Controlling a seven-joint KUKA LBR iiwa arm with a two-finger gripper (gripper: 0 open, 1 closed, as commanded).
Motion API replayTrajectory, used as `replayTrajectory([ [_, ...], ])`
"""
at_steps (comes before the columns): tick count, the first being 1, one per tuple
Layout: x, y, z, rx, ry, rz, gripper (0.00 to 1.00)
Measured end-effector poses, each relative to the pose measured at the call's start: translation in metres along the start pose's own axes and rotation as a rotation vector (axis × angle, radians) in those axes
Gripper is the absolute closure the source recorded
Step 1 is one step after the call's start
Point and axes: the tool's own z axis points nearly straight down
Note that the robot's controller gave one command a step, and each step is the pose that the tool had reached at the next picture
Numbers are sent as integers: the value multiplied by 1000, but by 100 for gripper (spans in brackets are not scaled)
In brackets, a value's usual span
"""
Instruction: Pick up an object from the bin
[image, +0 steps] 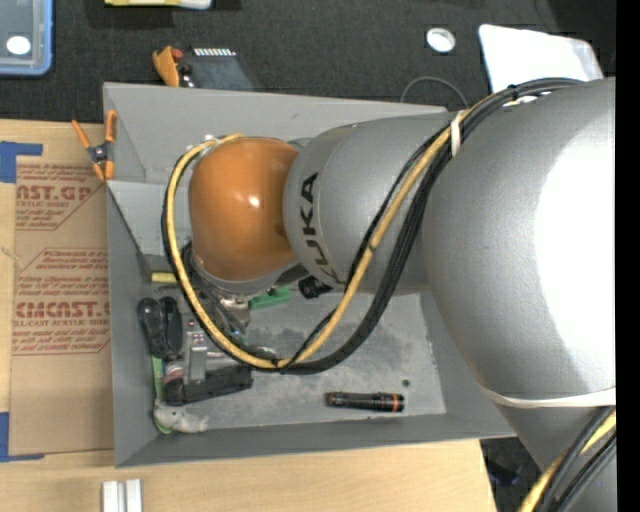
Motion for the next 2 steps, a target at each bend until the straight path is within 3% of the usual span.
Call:
replayTrajectory([
  [1,-2,-1,-5,-2,-7,3,0],
  [2,23,-24,62,-2,-10,-366,0],
])
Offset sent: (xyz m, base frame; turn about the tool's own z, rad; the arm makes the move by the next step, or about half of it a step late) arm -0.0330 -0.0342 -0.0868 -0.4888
